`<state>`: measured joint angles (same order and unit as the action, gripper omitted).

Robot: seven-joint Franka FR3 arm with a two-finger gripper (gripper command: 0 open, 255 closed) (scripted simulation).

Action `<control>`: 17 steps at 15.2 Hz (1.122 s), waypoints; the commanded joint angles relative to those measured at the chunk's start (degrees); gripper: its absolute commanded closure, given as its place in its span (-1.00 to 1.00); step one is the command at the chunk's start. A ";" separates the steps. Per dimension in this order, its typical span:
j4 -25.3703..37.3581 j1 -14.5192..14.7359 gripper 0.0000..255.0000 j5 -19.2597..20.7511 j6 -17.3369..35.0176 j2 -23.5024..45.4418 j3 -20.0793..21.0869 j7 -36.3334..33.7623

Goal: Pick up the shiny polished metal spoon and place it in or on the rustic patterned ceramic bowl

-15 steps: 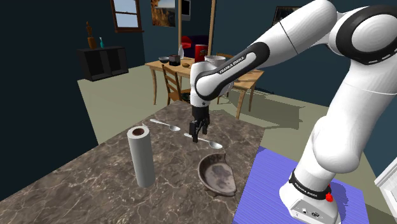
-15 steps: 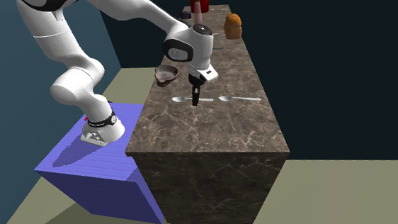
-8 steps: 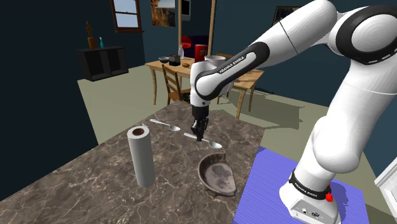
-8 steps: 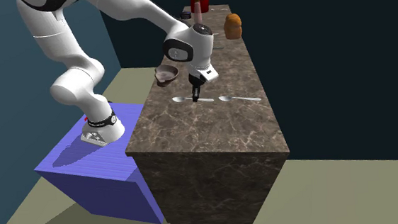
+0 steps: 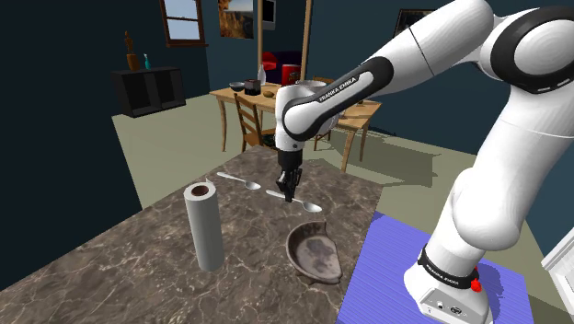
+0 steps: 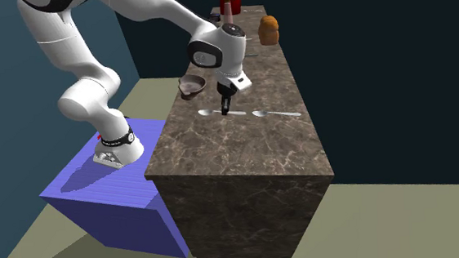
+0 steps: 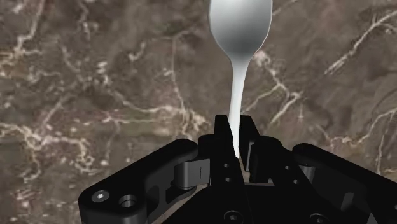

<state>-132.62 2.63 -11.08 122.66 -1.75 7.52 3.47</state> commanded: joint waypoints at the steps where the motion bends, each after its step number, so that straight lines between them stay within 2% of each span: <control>1: 0.67 0.00 1.00 0.06 -1.40 -0.72 0.00 -0.23; 17: 7.57 -0.27 1.00 0.54 -13.75 -6.26 -0.40 -1.73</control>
<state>-125.44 2.40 -10.57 109.68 -7.66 7.18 1.77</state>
